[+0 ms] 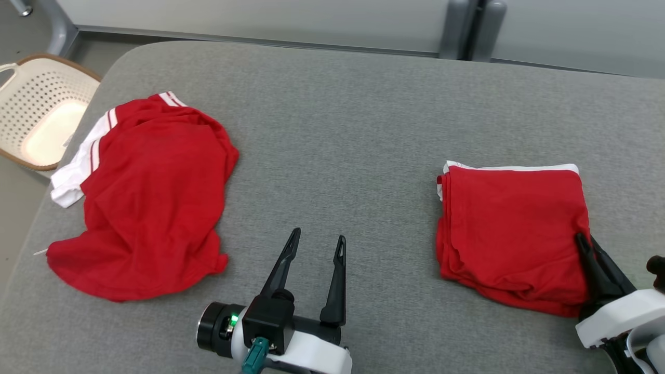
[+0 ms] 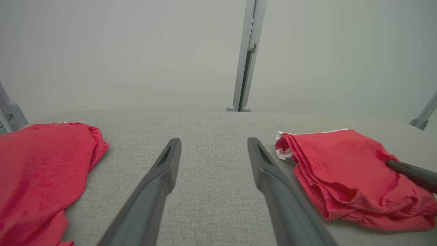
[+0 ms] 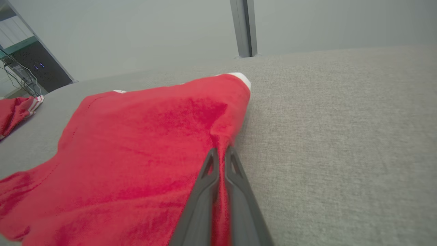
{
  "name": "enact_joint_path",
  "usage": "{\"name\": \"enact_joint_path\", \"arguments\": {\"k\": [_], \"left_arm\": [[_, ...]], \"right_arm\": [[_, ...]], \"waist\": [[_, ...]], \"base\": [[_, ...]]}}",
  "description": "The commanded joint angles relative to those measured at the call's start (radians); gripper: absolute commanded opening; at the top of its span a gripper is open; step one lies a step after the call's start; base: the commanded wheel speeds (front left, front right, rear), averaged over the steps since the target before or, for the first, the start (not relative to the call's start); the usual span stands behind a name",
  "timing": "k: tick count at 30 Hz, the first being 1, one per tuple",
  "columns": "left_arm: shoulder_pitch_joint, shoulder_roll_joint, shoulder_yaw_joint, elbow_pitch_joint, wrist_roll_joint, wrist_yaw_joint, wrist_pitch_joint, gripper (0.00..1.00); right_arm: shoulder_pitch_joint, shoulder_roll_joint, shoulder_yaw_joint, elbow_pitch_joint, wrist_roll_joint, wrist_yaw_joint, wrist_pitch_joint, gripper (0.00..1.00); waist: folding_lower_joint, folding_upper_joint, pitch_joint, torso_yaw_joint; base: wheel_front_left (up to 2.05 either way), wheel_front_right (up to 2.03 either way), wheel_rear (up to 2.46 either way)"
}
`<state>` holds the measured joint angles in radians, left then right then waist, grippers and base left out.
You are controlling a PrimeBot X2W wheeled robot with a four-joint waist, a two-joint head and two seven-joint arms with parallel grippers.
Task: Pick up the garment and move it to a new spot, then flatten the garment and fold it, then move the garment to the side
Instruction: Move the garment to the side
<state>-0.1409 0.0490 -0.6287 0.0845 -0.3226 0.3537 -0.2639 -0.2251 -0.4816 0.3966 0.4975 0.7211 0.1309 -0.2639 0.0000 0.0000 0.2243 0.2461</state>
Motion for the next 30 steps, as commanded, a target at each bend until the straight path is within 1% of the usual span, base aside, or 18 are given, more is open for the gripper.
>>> {"name": "enact_joint_path", "arguments": {"k": [1, 4, 9, 13, 16, 21, 25, 30], "left_arm": [[-0.02, 0.003, 0.003, -0.007, 0.01, 0.005, -0.001, 1.0], [-0.027, 0.003, 0.0, -0.028, 0.018, 0.006, -0.001, 1.0], [-0.072, 0.003, -0.026, -0.045, 0.034, 0.007, -0.001, 1.0], [-0.13, 0.003, -0.071, -0.045, 0.034, 0.012, -0.001, 1.0], [-0.186, 0.003, -0.121, -0.029, 0.042, 0.017, -0.001, 1.0], [-0.292, 0.004, -0.201, 0.002, 0.036, 0.034, 0.0, 1.0], [-0.372, 0.004, -0.261, 0.023, 0.023, 0.053, -0.001, 1.0], [-0.447, 0.004, -0.307, 0.04, 0.005, 0.083, -0.001, 1.0]], "right_arm": [[-0.008, -0.008, -0.001, 0.001, 0.005, 0.0, -0.001, 0.0], [-0.032, -0.025, 0.001, -0.003, -0.008, 0.0, -0.001, 0.0], [-0.067, -0.081, 0.005, -0.019, -0.06, 0.0, -0.001, 0.0], [-0.105, -0.151, 0.032, -0.014, -0.089, 0.0, -0.001, 0.0], [-0.147, -0.227, 0.061, 0.008, -0.112, -0.001, -0.001, 0.0], [-0.248, -0.325, 0.104, 0.054, -0.132, -0.001, -0.001, 0.0], [-0.327, -0.377, 0.102, 0.093, -0.142, -0.001, -0.001, 0.0], [-0.426, -0.405, 0.105, 0.151, -0.153, -0.001, -0.001, 0.0]], "waist": [[0.0, 0.0, -0.002, -0.012], [0.0, 0.0, -0.002, -0.05], [0.0, 0.0, 0.015, -0.138], [0.0, 0.0, 0.049, -0.211], [0.0, 0.0, 0.086, -0.259], [0.0, 0.0, 0.18, -0.337], [0.0, 0.0, 0.244, -0.373], [0.0, 0.0, 0.305, -0.396]], "base": [[0.0, 0.0, 0.0], [0.0, 0.0, 0.0], [0.0, 0.0, 0.0], [0.0, 0.0, 0.0], [0.0, 0.0, 0.0], [0.0, 0.0, 0.0], [0.0, 0.0, 0.0], [0.0, 0.0, 0.0]]}}
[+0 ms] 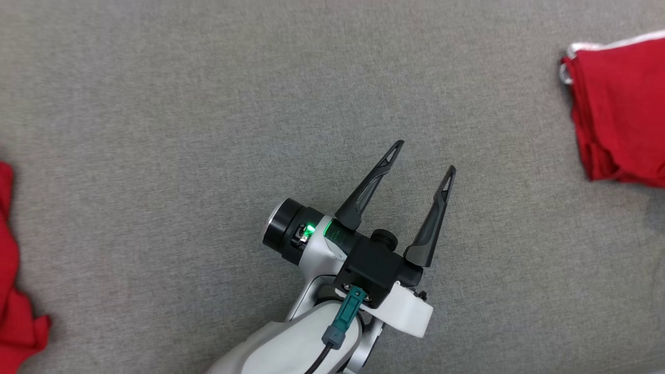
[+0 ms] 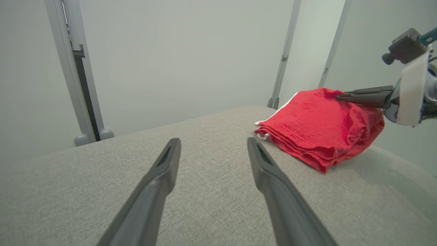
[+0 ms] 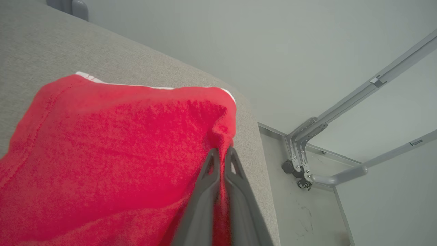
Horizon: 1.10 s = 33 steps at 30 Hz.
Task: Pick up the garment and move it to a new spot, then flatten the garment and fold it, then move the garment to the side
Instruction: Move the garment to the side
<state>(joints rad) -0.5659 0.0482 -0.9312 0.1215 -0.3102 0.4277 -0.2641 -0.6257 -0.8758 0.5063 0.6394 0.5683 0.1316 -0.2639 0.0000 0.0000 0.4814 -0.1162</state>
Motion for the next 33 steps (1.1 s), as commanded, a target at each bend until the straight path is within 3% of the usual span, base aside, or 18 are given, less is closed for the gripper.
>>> {"name": "enact_joint_path", "arguments": {"k": [1, 5, 6, 7, 8, 14, 20, 33], "left_arm": [[-0.031, 0.005, -0.011, 0.006, -0.009, 0.014, 0.0, 1.0], [-0.051, 0.004, -0.035, 0.013, -0.022, 0.024, 0.0, 1.0], [-0.056, 0.005, -0.037, 0.012, -0.026, 0.027, 0.0, 1.0], [-0.058, 0.004, -0.038, 0.009, -0.027, 0.031, 0.0, 1.0], [-0.057, 0.004, -0.039, 0.006, -0.031, 0.034, 0.0, 1.0], [-0.007, 0.005, -0.015, -0.018, -0.041, 0.043, 0.0, 1.0], [0.066, 0.004, 0.056, -0.043, -0.036, 0.032, 0.0, 1.0], [0.284, 0.004, 0.31, -0.066, 0.034, -0.052, 0.0, 1.0]], "right_arm": [[-0.041, -0.017, -0.004, 0.022, -0.005, -0.002, -0.001, 0.0], [-0.079, -0.021, -0.002, 0.079, 0.013, -0.002, -0.001, 0.0], [-0.091, -0.025, -0.003, 0.09, 0.022, -0.002, -0.001, 0.04], [-0.104, -0.03, -0.009, 0.095, 0.025, -0.002, -0.001, 0.46], [-0.11, -0.029, -0.017, 0.103, 0.033, -0.002, -0.001, 1.0], [-0.081, 0.001, -0.039, 0.085, -0.003, -0.002, -0.001, 1.0], [-0.021, 0.063, -0.097, -0.017, -0.011, -0.002, -0.001, 1.0], [0.201, 0.271, -0.194, -0.251, -0.051, -0.002, -0.001, 1.0]], "waist": [[0.0, 0.0, 0.054, -0.033], [0.0, 0.0, 0.063, -0.015], [0.0, 0.0, 0.063, -0.008], [0.0, 0.0, 0.061, -0.002], [0.0, 0.0, 0.058, 0.003], [0.0, 0.0, -0.009, 0.053], [0.0, 0.0, -0.108, 0.099], [0.0, 0.0, -0.299, 0.172]], "base": [[0.0, 0.0, 0.0], [0.0, 0.0, 0.0], [0.0, 0.0, 0.0], [0.0, 0.0, 0.0], [0.0, 0.0, 0.0], [0.0, 0.0, 0.0], [0.0, 0.0, 0.0], [0.0, 0.0, 0.0]]}}
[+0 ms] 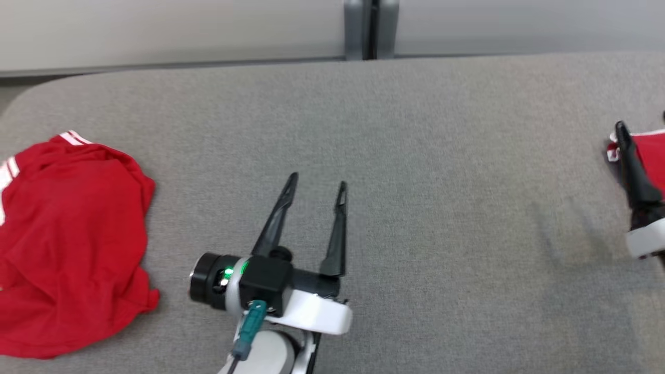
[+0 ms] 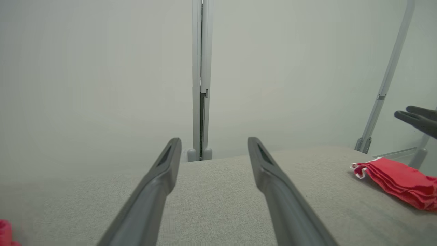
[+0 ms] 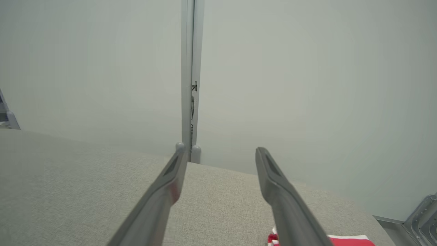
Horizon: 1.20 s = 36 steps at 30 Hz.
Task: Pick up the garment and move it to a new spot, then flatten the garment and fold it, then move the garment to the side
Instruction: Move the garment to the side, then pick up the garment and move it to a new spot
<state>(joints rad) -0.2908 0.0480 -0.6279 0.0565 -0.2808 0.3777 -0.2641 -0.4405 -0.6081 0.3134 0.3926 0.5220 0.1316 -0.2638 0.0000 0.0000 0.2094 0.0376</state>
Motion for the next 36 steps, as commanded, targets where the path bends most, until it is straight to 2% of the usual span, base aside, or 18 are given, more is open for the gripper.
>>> {"name": "enact_joint_path", "arguments": {"k": [1, 7, 12, 17, 36], "left_arm": [[0.023, 0.005, 0.024, -0.002, 0.01, -0.01, 0.0, 1.0], [0.115, 0.004, 0.132, 0.012, 0.021, -0.047, 0.0, 1.0], [0.177, 0.004, 0.185, 0.018, 0.029, -0.07, 0.0, 1.0], [0.211, 0.004, 0.216, 0.016, 0.031, -0.083, 0.0, 1.0], [0.227, 0.004, 0.229, 0.015, 0.011, -0.1, 0.0, 1.0]], "right_arm": [[0.032, 0.025, -0.016, -0.022, -0.009, -0.002, -0.001, 1.0], [0.163, 0.174, -0.119, -0.11, -0.05, -0.002, -0.001, 1.0], [0.267, 0.301, -0.16, -0.159, -0.1, -0.001, -0.001, 1.0], [0.332, 0.377, -0.184, -0.187, -0.148, -0.001, -0.001, 1.0], [0.353, 0.396, -0.185, -0.188, -0.189, -0.001, -0.001, 1.0]], "waist": [[0.0, 0.0, -0.036, 0.02], [0.0, 0.0, -0.09, 0.026], [0.0, 0.0, -0.114, 0.023], [0.0, 0.0, -0.123, 0.021], [0.0, 0.0, -0.139, 0.026]], "base": [[0.0, 0.0, 0.0], [0.0, 0.0, 0.0], [0.0, 0.0, 0.0], [0.0, 0.0, 0.0], [0.0, 0.0, 0.0]]}}
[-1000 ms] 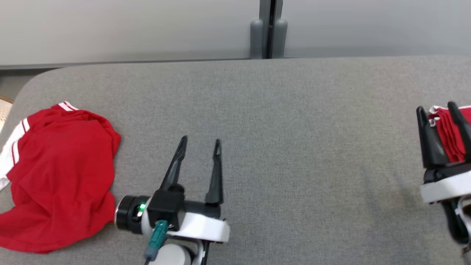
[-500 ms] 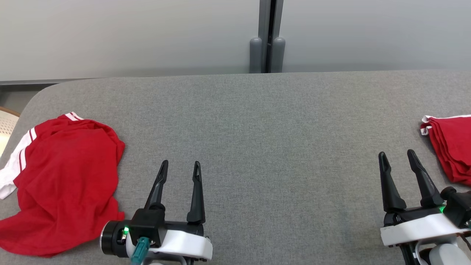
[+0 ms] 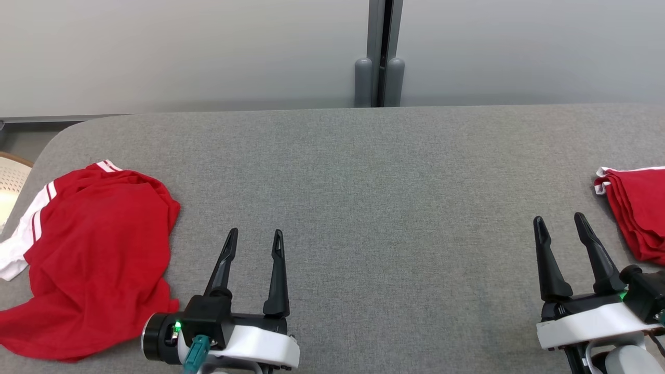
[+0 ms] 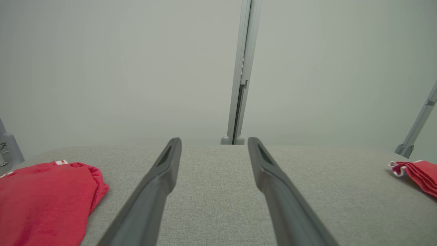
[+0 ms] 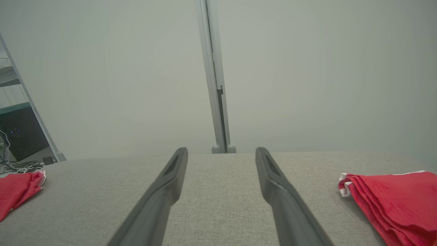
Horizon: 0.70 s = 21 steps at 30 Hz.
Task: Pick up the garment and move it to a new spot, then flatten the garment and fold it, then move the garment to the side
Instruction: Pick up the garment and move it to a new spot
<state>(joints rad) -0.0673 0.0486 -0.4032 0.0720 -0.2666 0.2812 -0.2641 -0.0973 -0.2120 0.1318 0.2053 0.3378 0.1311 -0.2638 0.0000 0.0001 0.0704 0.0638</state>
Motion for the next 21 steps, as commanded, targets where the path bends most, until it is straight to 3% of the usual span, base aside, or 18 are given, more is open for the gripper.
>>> {"name": "enact_joint_path", "arguments": {"k": [1, 10, 21], "left_arm": [[0.003, 0.004, 0.003, 0.0, -0.004, -0.005, 0.0, 1.0], [0.001, 0.004, -0.005, -0.009, -0.039, 0.002, 0.0, 1.0], [0.026, 0.004, 0.014, -0.028, -0.065, 0.005, 0.0, 1.0]], "right_arm": [[0.011, 0.0, -0.004, 0.0, -0.005, -0.001, -0.001, 1.0], [0.022, -0.008, 0.028, -0.004, 0.009, -0.001, -0.001, 1.0], [0.033, -0.054, 0.085, -0.011, 0.033, -0.001, -0.001, 1.0]], "waist": [[0.0, -0.0001, 0.0, 0.002], [0.0, -0.0001, 0.013, 0.067], [0.0, -0.0001, 0.03, 0.258]], "base": [[0.0, 0.0, 0.0], [0.0, 0.0, 0.0], [0.0, 0.0, 0.0]]}}
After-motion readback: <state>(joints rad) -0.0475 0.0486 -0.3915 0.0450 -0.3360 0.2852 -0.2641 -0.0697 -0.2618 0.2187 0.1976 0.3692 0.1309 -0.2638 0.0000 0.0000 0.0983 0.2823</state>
